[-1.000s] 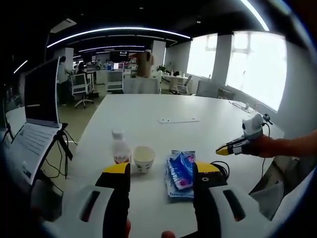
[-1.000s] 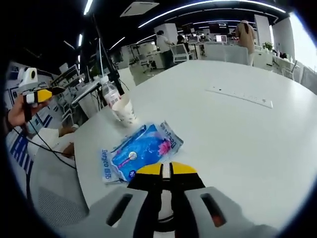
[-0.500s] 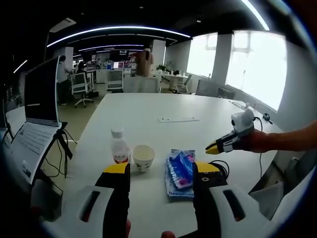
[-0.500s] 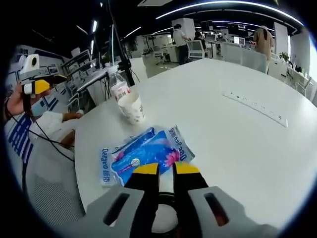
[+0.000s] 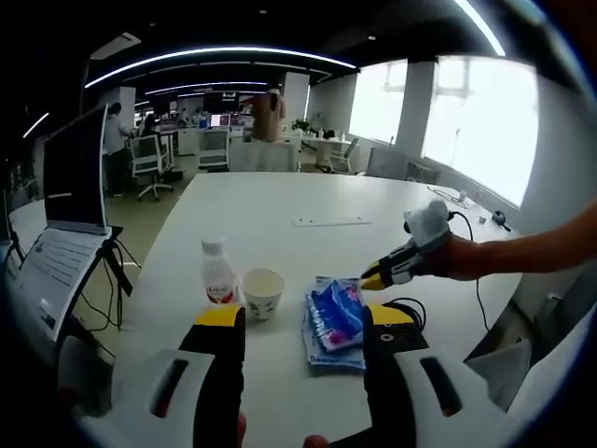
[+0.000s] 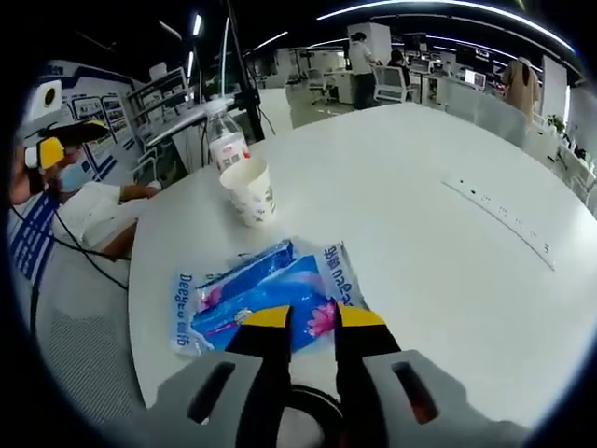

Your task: Arrange the tabletop items into an orderly group along one side of the table until the central work area is clear of visible clutter.

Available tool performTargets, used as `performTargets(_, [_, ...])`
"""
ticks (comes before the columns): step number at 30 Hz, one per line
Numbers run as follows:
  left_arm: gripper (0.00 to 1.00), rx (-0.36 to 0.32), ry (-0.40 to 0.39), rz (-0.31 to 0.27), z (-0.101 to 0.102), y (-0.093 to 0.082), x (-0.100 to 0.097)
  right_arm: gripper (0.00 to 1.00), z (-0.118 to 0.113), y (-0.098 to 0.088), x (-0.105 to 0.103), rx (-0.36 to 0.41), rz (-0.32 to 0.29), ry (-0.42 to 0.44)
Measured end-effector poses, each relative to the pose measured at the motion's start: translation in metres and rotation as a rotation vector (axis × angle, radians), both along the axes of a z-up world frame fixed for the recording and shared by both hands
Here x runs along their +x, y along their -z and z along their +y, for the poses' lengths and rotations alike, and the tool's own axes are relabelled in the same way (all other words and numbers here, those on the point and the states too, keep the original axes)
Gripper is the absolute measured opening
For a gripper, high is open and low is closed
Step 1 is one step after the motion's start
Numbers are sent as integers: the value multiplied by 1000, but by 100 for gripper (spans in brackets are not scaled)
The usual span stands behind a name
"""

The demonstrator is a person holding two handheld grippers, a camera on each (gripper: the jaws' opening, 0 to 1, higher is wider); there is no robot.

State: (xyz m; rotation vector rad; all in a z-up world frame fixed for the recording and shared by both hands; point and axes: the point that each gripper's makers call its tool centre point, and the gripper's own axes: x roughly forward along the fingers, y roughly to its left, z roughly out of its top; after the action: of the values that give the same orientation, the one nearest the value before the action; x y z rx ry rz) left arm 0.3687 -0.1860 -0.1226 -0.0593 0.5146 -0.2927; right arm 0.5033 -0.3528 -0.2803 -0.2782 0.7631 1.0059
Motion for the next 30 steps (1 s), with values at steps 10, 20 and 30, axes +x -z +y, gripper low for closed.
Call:
performTargets(10, [50,2,-31,-5,10,-5,-1,17,10,15,9,-67,0,-82])
performTargets(20, [50,4,-52,-7,19,-4,-1,17,21,19,21,-101,1,-118])
performTargets(30, [50,0,-65,-16,23,-8,1,0,21,13,38,-97,-35,-108])
